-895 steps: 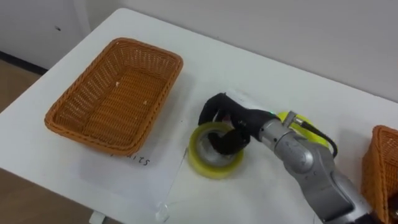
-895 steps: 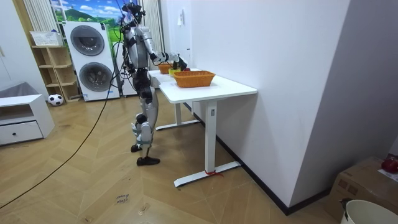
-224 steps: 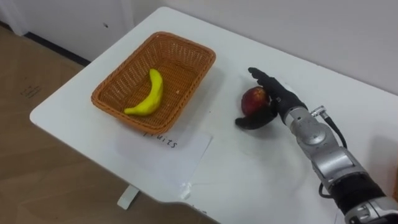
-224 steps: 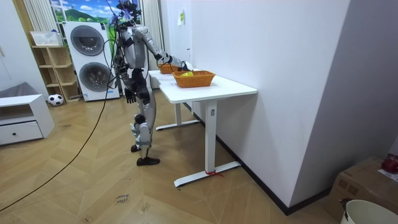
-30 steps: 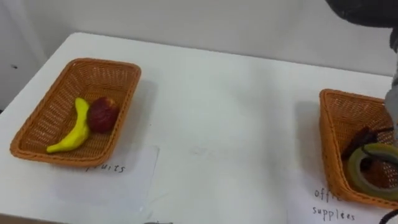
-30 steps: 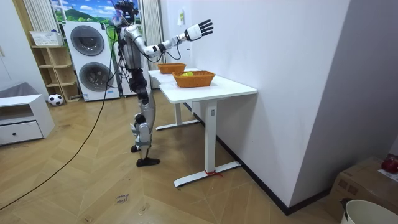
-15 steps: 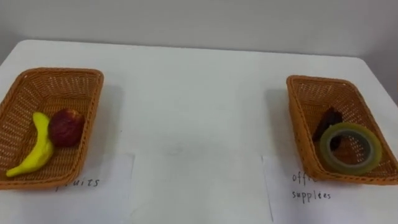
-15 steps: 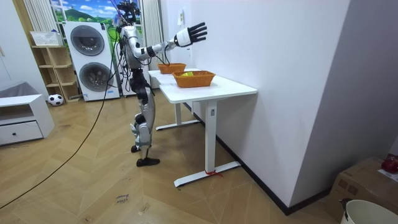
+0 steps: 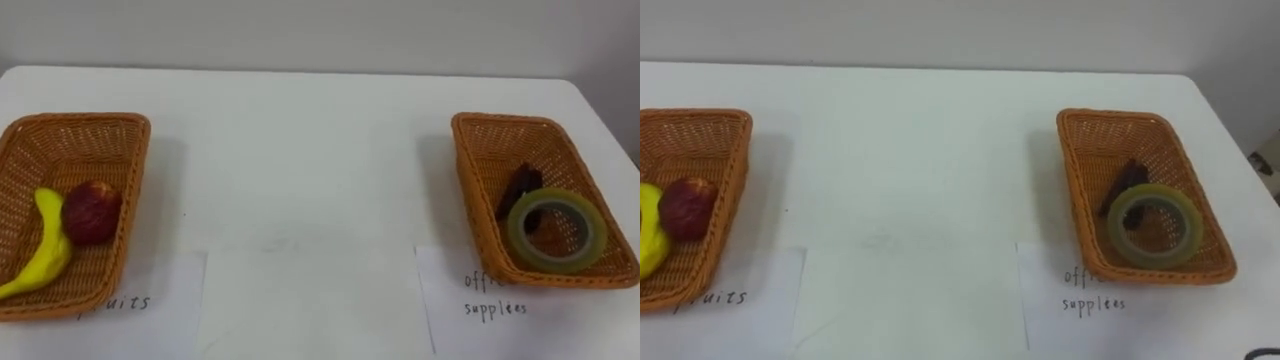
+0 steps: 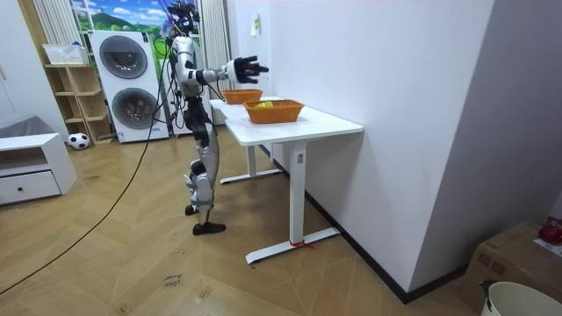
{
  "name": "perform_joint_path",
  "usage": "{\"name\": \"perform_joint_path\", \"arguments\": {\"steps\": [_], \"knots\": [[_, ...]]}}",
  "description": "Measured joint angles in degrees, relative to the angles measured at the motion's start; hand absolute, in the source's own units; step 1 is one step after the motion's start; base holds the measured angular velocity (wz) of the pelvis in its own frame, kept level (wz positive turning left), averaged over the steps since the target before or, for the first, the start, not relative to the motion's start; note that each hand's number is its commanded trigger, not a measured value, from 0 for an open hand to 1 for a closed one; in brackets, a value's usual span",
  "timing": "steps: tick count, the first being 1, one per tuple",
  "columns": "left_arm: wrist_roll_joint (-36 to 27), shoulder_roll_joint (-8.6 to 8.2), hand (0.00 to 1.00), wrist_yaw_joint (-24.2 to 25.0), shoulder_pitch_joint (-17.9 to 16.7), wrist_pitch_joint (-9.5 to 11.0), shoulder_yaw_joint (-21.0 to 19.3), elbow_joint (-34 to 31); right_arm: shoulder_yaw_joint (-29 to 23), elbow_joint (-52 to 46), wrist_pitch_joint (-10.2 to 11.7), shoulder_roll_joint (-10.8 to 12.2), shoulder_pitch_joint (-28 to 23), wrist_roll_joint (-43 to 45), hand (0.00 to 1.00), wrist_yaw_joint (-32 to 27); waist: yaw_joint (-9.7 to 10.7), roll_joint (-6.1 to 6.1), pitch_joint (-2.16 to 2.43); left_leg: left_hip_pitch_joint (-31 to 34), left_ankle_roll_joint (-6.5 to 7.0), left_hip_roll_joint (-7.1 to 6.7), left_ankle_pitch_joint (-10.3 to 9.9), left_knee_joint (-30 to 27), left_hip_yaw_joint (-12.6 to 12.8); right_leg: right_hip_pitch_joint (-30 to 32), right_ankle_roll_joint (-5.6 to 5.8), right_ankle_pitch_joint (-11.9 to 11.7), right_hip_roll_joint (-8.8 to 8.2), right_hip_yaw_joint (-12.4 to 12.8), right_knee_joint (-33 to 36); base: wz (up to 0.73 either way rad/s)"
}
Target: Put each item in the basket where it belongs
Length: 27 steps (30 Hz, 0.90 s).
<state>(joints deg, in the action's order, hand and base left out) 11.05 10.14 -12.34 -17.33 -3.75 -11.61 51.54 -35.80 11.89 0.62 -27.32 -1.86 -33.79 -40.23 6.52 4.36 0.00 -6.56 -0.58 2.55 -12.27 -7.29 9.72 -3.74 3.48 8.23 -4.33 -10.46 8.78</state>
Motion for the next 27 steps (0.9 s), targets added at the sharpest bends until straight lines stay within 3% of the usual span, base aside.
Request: {"name": "perform_joint_path", "arguments": {"steps": [6,9,14,18,21,23,27], "knots": [[-2.63,-0.03,0.00,-0.02,-1.04,-0.12,-0.08,-1.44,-4.10,6.85,0.91,1.54,-2.65,-2.17,0.00,-6.32,1.75,-0.25,0.21,0.94,-0.02,0.04,0.00,-0.11,-0.06,0.88,0.00,0.00,0.06,0.01,0.13,0.00],[-2.82,-0.03,0.00,0.00,-0.96,-0.01,-0.48,-1.44,-5.88,8.90,1.46,4.00,-4.77,-2.15,0.00,-8.12,2.46,-0.42,0.35,0.89,-0.02,0.07,0.01,-0.23,-0.04,0.82,-0.01,0.01,0.07,-0.01,0.20,0.00],[-4.76,-0.08,0.00,-0.10,-1.25,0.02,-0.78,-1.64,-6.02,15.53,3.15,8.23,-9.49,-2.21,0.00,-10.26,2.64,-0.33,0.28,0.08,-0.07,0.22,-0.08,0.13,1.14,0.82,-0.01,0.01,0.21,1.07,0.56,-0.10],[-5.91,-0.08,0.00,-0.75,-1.20,0.09,-0.64,-2.45,-5.74,20.38,3.18,11.61,-12.89,-3.94,0.00,-10.50,2.52,-0.46,0.18,-0.09,-0.12,0.38,-0.17,0.21,1.33,0.92,-0.02,0.01,0.32,1.13,0.97,-0.03],[-6.61,-0.24,0.00,-0.74,-1.00,0.12,-0.26,-2.45,-3.45,25.52,3.37,13.10,-14.23,-9.46,0.00,-10.07,2.55,-1.10,0.13,-0.16,-0.12,0.42,-0.17,0.44,1.45,0.93,-0.09,-0.04,0.39,1.19,1.01,-0.02],[-7.12,-0.63,0.00,-0.67,-0.97,0.14,0.14,-2.36,-1.00,26.36,3.58,15.68,-15.05,-12.11,0.00,-9.95,2.40,-1.71,0.12,-0.15,-0.13,0.52,-0.17,0.43,1.75,1.12,-0.12,-0.04,0.54,1.77,1.11,-0.08],[-7.69,-1.31,0.00,-0.60,-0.76,0.17,2.42,-1.28,4.86,30.51,4.27,17.87,-14.83,-14.65,0.00,-8.68,1.39,-2.87,0.53,-0.54,-0.18,0.59,-0.17,0.41,2.55,1.47,-0.33,-0.17,0.70,2.35,1.41,-0.11]]}}
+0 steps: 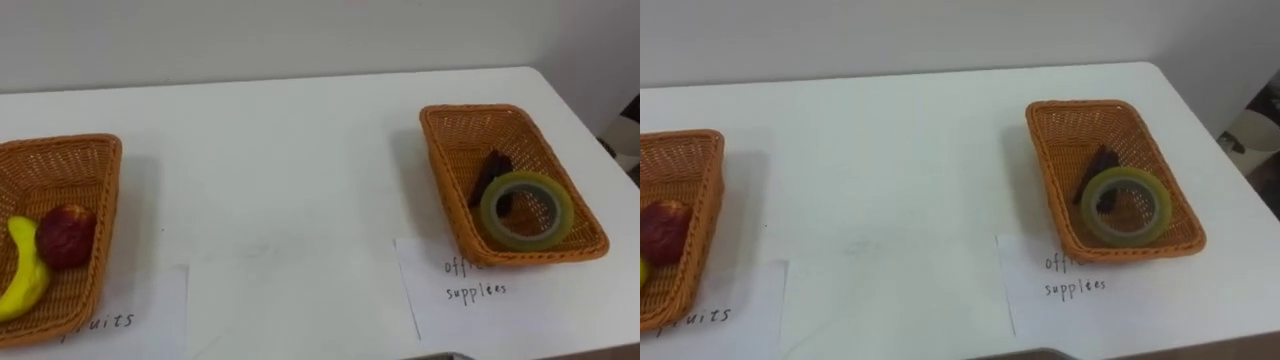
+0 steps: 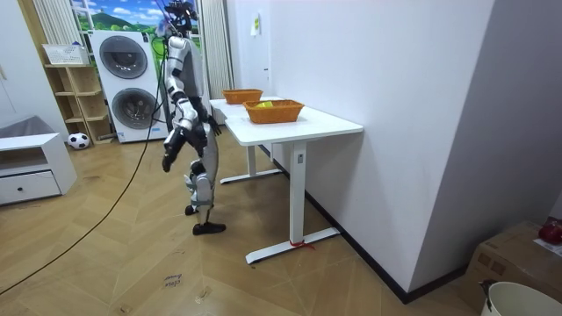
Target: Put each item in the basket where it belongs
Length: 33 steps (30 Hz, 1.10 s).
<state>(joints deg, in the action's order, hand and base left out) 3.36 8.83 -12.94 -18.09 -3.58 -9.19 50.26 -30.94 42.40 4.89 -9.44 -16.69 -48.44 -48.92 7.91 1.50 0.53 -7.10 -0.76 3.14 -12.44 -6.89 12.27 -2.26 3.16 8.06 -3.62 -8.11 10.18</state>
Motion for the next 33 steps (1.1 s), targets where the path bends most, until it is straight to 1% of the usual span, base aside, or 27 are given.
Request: {"name": "perform_joint_path", "arguments": {"steps": [2,5,7,8,9,11,12,13,15,17,19,21,23,24,28,30,31,33], "knots": [[-1.59,-0.22,0.00,0.19,0.49,0.01,1.84,0.46,3.71,2.68,0.07,1.24,0.72,-2.28,0.00,1.90,-0.34,-0.60,-0.10,-0.74,-0.02,0.03,-0.02,0.03,-0.05,-0.78,-0.01,0.03,0.00,-0.04,-0.07,0.00],[-1.95,-0.53,0.00,1.30,0.73,0.04,2.61,0.50,7.63,4.46,0.02,2.16,2.31,-2.99,0.00,4.75,-0.87,-0.96,-0.30,-0.58,-0.04,-0.04,-0.05,0.17,-0.04,-0.60,-0.01,0.04,-0.10,-0.06,-0.06,0.00],[-2.02,-0.63,0.00,1.97,1.15,0.55,2.61,1.40,9.48,4.61,0.11,2.16,2.35,-3.00,0.00,6.53,-2.05,-1.09,-0.37,-0.62,-0.08,-0.02,-0.08,0.11,0.04,-0.62,-0.02,0.04,-0.06,-0.05,-0.17,-0.02],[-2.02,-0.63,0.00,2.37,1.27,1.22,2.62,1.97,10.61,5.71,0.27,2.04,2.42,-2.98,0.00,8.08,-2.15,-1.05,-0.41,-0.62,-0.09,0.00,-0.08,-0.07,-0.05,-0.67,-0.05,0.06,-0.03,-0.14,-0.23,0.00],[-2.02,-0.67,0.00,2.45,1.17,1.46,2.62,2.09,11.14,6.31,0.35,2.03,2.72,-2.96,0.00,8.92,-2.22,-1.08,-0.46,-0.59,-0.09,0.01,-0.08,-0.11,-0.10,-0.68,-0.08,0.08,-0.02,-0.21,-0.25,0.00],[-2.82,-1.38,0.00,2.45,1.02,2.01,2.64,2.10,13.26,6.80,0.48,2.06,2.66,-2.91,0.00,12.15,-2.99,-1.09,-0.50,-0.55,-0.12,0.00,-0.09,-0.10,-0.16,-0.66,-0.10,0.09,0.00,-0.21,-0.39,0.00],[-2.84,-1.57,0.00,2.45,0.89,2.16,2.66,2.10,13.89,6.87,0.48,2.06,2.84,-2.88,0.00,12.93,-3.26,-0.97,-0.43,-0.53,-0.12,-0.01,-0.09,-0.08,-0.12,-0.66,-0.09,0.10,-0.01,-0.21,-0.39,0.00],[-2.82,-1.79,0.00,2.51,0.63,2.41,2.66,2.08,15.16,6.89,0.48,2.08,2.74,-2.69,0.00,14.57,-3.64,-1.09,-0.50,-0.51,-0.12,0.00,-0.09,-0.09,-0.11,-0.66,-0.09,0.12,0.00,-0.21,-0.41,0.00],[-2.68,-1.79,0.00,2.73,0.20,2.74,2.61,2.11,16.66,8.40,0.50,2.09,2.72,-0.82,0.00,17.74,-3.78,-1.07,-0.52,-0.52,-0.14,0.01,-0.10,-0.11,-0.13,-0.70,-0.09,0.14,0.01,-0.20,-0.42,0.00],[-2.55,-1.78,0.00,3.19,-0.20,3.02,2.53,2.20,18.37,13.20,0.42,2.16,4.73,4.21,0.00,22.29,-3.87,-0.94,-0.49,-0.54,-0.14,0.00,-0.10,-0.08,-0.38,-0.83,-0.09,0.14,0.01,-0.19,-0.49,0.00],[-2.54,-1.80,0.00,3.55,-0.24,3.60,2.59,2.70,19.98,15.42,0.13,2.19,5.33,6.45,0.00,25.78,-4.42,-1.13,-0.57,-0.75,-0.15,0.01,-0.10,-0.06,-0.46,-1.07,-0.09,0.14,0.01,-0.31,-0.55,0.02],[-2.43,-1.82,0.00,3.51,-0.20,3.92,2.72,2.69,23.75,17.64,-0.26,2.23,5.46,7.36,0.00,29.90,-4.77,-1.07,-0.64,-1.07,-0.28,0.08,-0.20,-0.05,-0.93,-1.64,-0.08,0.15,0.01,-1.33,-0.63,0.10],[-2.27,-1.99,0.00,3.25,-0.16,3.93,2.73,2.74,25.64,18.30,-1.27,2.33,5.25,8.61,0.00,32.97,-5.22,-1.09,-0.66,-1.14,-0.37,0.10,-0.30,-0.02,-1.26,-1.70,-0.08,0.15,0.02,-1.80,-0.66,0.04],[-1.92,-2.19,0.00,2.94,-0.15,3.93,2.71,2.83,26.81,18.68,-1.39,2.40,5.30,8.98,0.00,34.87,-5.36,-1.08,-0.67,-1.03,-0.36,0.09,-0.30,0.00,-1.41,-1.69,-0.08,0.15,-0.01,-2.11,-0.67,0.00],[-1.43,-2.74,0.00,2.44,0.17,3.98,3.22,3.58,29.83,20.41,-1.93,2.40,6.08,10.87,0.00,39.90,-5.59,-0.94,-0.67,-0.86,-0.36,0.09,-0.30,-0.03,-1.44,-1.71,-0.08,0.16,-0.05,-2.69,-0.78,0.03],[-1.41,-2.84,0.00,2.47,0.69,4.06,3.82,4.15,31.45,20.94,-2.05,2.39,6.17,11.41,0.00,42.37,-6.12,-0.80,-0.65,-0.48,-0.36,0.02,-0.30,-0.18,-1.56,-1.71,-0.09,0.16,-0.10,-2.97,-1.29,0.05],[-1.41,-2.94,0.00,2.47,1.04,4.16,3.82,4.83,32.40,21.88,-2.14,2.40,6.31,12.14,0.00,44.23,-6.69,-0.71,-0.66,-0.40,-0.36,0.05,-0.30,-0.28,-1.57,-1.74,-0.11,0.14,-0.07,-3.02,-1.42,0.00],[-1.35,-3.08,0.00,2.47,1.68,4.26,3.81,5.17,33.41,22.48,-2.60,2.41,6.51,13.26,0.00,46.62,-7.00,-0.67,-0.65,-0.35,-0.37,0.07,-0.30,-0.31,-1.64,-1.74,-0.11,0.14,-0.05,-3.05,-1.46,0.00]]}}
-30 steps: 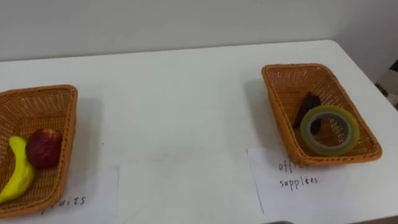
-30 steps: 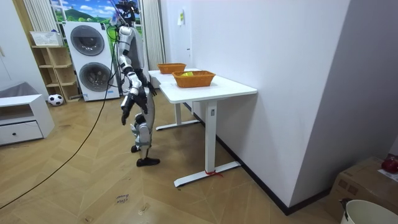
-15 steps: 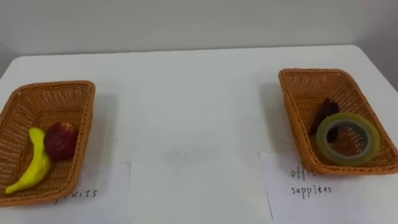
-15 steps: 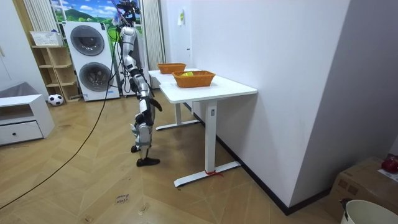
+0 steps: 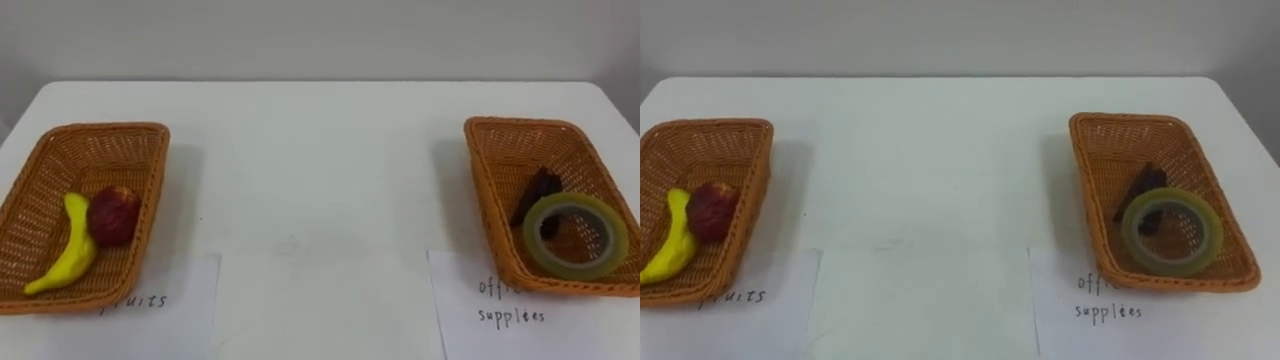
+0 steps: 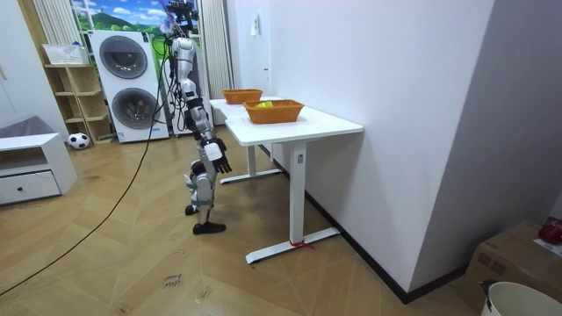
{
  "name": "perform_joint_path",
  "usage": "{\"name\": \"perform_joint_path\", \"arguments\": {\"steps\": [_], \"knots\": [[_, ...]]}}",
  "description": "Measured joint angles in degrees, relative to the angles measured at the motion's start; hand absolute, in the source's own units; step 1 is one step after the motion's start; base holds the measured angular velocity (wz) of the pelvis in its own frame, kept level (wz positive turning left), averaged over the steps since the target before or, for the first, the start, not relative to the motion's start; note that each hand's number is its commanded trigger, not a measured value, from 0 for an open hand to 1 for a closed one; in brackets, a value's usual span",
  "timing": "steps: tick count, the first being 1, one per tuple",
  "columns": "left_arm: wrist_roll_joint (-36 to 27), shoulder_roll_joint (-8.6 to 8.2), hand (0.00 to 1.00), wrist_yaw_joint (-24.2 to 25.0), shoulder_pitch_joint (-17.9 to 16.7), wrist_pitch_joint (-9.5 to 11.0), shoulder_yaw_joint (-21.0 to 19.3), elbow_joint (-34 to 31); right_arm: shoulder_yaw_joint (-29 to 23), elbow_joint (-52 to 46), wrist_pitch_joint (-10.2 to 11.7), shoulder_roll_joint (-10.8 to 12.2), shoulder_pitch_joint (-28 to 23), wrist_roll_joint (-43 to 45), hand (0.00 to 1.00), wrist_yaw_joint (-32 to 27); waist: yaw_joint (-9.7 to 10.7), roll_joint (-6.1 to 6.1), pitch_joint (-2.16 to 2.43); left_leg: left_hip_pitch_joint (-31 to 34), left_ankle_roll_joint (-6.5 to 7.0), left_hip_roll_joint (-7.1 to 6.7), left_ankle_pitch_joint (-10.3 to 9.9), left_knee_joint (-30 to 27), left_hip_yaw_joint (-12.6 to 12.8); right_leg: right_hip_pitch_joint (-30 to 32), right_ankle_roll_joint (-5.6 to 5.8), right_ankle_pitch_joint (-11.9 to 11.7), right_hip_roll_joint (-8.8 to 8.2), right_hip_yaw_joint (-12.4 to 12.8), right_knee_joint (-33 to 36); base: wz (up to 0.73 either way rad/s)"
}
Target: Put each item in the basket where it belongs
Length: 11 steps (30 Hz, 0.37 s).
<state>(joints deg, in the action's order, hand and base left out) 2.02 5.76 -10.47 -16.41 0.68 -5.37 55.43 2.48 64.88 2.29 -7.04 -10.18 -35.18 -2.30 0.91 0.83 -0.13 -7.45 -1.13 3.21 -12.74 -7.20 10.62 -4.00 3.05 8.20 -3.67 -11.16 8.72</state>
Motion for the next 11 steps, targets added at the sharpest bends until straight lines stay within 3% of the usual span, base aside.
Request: {"name": "perform_joint_path", "arguments": {"steps": [11], "knots": [[0.03,-0.03,0.00,-0.07,1.12,0.24,-0.02,1.96,0.27,3.34,-1.13,0.03,0.96,2.66,0.00,7.58,0.17,-0.16,-0.23,-0.14,-0.03,0.05,-0.08,-0.08,-0.60,-0.66,0.00,0.00,-0.11,-1.60,-0.20,0.03]]}}
